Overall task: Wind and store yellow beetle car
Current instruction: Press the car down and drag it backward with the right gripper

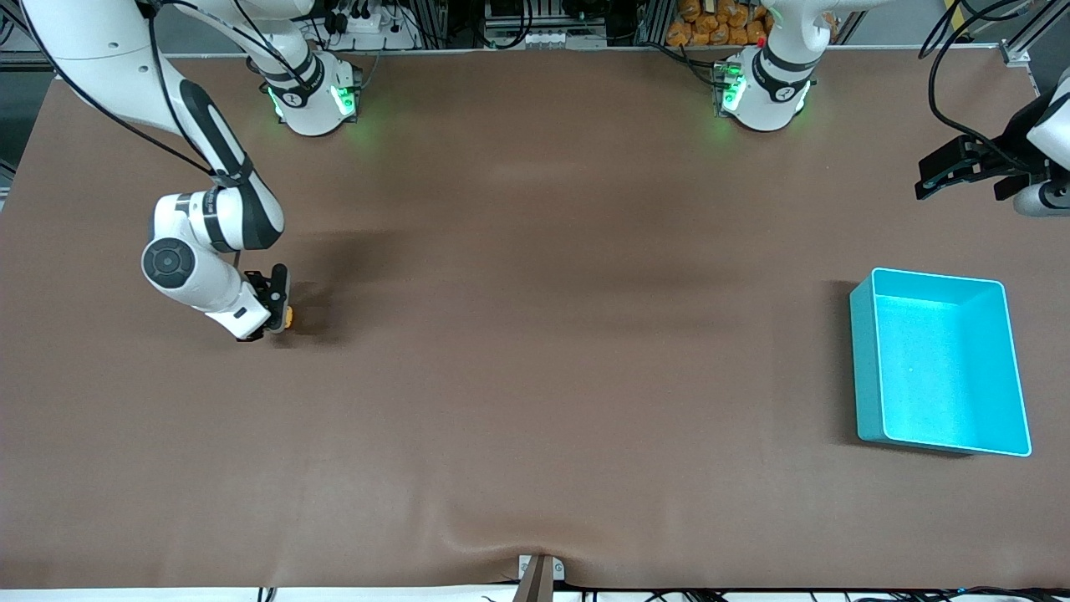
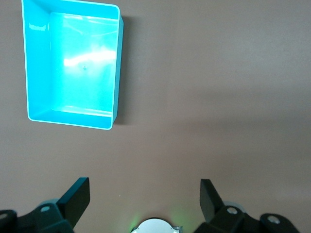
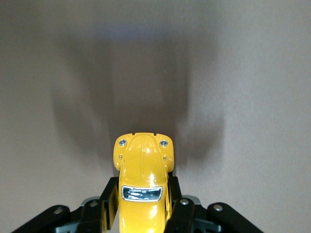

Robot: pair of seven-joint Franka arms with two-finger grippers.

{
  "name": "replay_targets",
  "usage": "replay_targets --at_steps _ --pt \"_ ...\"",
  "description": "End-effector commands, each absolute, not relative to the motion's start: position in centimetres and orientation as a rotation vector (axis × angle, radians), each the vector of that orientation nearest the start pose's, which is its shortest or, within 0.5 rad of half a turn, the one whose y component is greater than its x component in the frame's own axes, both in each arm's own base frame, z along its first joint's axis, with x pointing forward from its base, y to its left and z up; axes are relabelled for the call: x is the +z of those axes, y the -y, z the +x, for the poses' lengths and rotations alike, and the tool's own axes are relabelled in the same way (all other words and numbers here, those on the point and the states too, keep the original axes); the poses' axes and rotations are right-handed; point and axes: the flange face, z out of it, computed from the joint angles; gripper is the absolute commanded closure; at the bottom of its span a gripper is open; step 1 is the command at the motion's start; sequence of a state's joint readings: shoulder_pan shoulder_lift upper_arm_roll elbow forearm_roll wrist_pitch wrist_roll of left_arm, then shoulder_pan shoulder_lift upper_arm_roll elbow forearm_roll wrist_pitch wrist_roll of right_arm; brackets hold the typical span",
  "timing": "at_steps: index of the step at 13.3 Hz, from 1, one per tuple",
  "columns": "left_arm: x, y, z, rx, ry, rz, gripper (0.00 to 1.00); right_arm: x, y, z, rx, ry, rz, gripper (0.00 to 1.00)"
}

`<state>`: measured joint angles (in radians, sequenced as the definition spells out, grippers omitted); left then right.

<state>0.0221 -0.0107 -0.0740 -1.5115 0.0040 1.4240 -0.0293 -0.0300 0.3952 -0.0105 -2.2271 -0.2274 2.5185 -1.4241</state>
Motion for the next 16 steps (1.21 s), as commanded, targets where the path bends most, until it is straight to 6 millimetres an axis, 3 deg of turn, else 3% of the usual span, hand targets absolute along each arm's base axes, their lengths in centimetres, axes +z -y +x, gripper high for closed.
replay_targets --at_steps 1,16 --pt "64.8 2.9 53.6 0.115 -0.017 -3.152 0.0 16.5 3.9 53.4 -0.279 -2.215 2.181 1.0" --pt "64.7 2.7 53.7 0.117 -0.01 -3.152 0.0 16.2 9.2 53.2 -0.264 -2.17 2.143 1.0"
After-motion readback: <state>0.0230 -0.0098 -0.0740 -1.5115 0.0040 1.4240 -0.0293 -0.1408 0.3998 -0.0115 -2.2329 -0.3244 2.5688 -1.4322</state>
